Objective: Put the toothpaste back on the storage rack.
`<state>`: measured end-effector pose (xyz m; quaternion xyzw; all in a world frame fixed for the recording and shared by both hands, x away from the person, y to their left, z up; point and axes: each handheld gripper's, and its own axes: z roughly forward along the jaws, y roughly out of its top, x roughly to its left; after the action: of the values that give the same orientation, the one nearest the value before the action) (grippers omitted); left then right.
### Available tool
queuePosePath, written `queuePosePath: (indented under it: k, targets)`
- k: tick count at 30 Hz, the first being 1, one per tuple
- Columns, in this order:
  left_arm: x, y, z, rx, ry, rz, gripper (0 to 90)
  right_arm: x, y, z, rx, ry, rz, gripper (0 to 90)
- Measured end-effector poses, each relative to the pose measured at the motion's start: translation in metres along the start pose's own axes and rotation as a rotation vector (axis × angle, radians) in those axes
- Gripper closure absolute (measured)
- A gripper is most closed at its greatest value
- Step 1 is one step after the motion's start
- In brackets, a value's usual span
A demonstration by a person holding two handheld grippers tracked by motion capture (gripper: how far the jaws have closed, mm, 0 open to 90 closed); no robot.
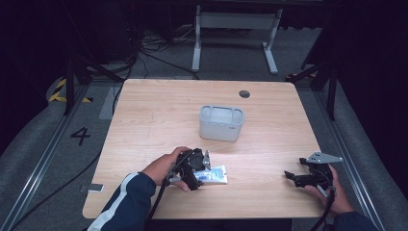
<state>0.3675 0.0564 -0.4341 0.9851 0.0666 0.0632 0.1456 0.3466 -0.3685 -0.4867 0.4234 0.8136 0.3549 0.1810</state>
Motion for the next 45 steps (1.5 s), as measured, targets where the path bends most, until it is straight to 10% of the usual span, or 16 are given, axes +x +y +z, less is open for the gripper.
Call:
queuePosePath:
  k: [25, 45]
  targets:
    - [0.010, 0.018, 0.020, 0.042, -0.125, 0.012, 30.5, 0.000, 0.000, 0.000, -0.003, 0.002, -0.001, 12.8]
    - [0.010, 0.024, 0.019, 0.046, -0.141, 0.041, 43.9, 0.000, 0.000, 0.000, -0.002, 0.002, -0.002, 12.7]
